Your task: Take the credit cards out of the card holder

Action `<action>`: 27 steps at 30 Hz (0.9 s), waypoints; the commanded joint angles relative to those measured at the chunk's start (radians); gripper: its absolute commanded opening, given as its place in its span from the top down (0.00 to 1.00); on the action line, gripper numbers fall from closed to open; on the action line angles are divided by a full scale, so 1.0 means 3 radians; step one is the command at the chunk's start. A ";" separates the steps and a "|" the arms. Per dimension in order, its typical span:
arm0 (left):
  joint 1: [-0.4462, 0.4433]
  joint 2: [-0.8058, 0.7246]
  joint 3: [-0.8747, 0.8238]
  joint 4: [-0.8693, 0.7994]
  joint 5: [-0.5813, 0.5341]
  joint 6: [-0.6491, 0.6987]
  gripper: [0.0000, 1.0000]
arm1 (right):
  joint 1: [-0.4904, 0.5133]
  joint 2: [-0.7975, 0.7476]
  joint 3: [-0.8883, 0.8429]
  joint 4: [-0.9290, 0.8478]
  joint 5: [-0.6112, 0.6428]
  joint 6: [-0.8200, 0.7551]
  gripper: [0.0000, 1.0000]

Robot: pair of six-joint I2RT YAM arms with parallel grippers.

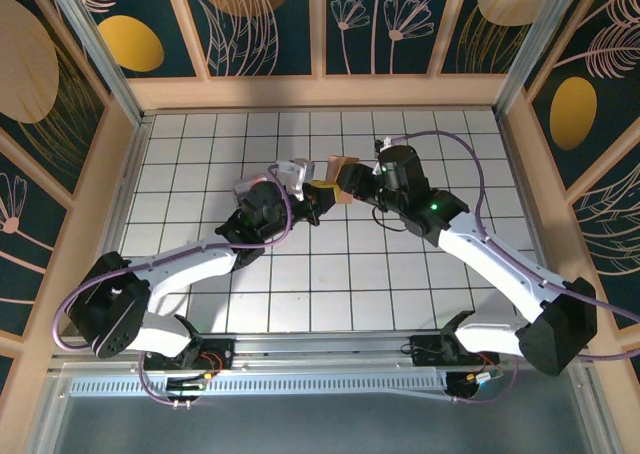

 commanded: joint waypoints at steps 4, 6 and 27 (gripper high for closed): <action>-0.0020 -0.0066 -0.0014 0.0438 0.0113 0.0009 1.00 | 0.0047 0.0120 0.0110 -0.0244 0.0181 -0.0079 0.56; -0.0021 -0.0088 -0.0035 0.0476 0.0102 0.0009 1.00 | 0.0043 0.0127 0.0100 -0.0278 0.0211 -0.0096 0.56; -0.0020 -0.0199 -0.0069 0.0660 0.0056 -0.0047 1.00 | 0.0050 0.0045 -0.0061 -0.0237 0.0277 -0.0197 0.62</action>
